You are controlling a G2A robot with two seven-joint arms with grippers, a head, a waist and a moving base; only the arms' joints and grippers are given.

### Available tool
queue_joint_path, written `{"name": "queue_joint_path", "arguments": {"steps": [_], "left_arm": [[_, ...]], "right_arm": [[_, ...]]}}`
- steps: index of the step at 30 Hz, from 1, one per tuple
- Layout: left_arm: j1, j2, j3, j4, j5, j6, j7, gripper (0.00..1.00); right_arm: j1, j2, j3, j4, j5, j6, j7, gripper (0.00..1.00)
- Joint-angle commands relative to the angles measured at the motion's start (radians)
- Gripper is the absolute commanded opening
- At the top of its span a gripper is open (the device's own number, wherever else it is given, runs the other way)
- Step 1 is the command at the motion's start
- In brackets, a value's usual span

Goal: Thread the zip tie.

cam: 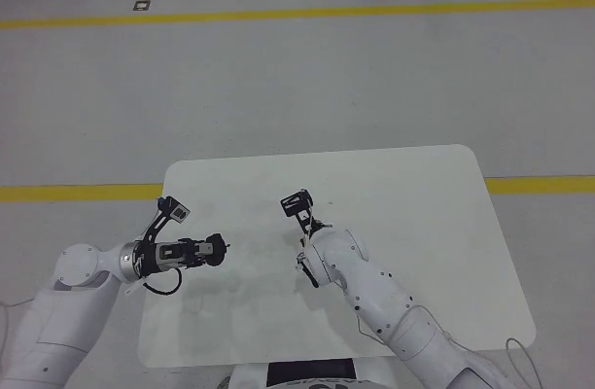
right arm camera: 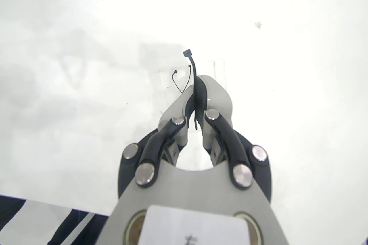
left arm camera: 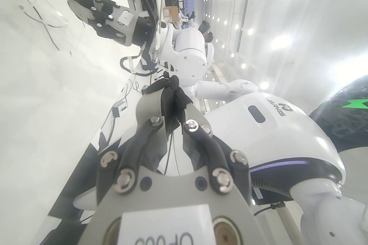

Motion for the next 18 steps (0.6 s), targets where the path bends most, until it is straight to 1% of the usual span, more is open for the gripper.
{"name": "queue_joint_path", "arguments": {"steps": [1,3,5,11,13,18], "left_arm": [[0.000,0.000,0.000,0.000,0.000,0.000,0.000,0.00],[0.000,0.000,0.000,0.000,0.000,0.000,0.000,0.00],[0.000,0.000,0.000,0.000,0.000,0.000,0.000,0.00],[0.000,0.000,0.000,0.000,0.000,0.000,0.000,0.00],[0.000,0.000,0.000,0.000,0.000,0.000,0.000,0.00],[0.000,0.000,0.000,0.000,0.000,0.000,0.000,0.00]], "right_arm": [[-0.006,0.001,0.010,0.005,0.008,-0.015,0.003,0.00],[-0.005,0.000,0.012,0.027,0.013,-0.031,0.006,0.00],[-0.001,-0.003,0.009,0.050,0.012,-0.034,0.004,0.00],[0.016,-0.017,-0.014,0.117,0.002,-0.013,-0.027,0.00],[0.024,-0.022,-0.030,0.143,-0.017,-0.009,-0.026,0.00],[0.037,-0.035,-0.046,0.175,-0.015,0.001,-0.035,0.00]]}}
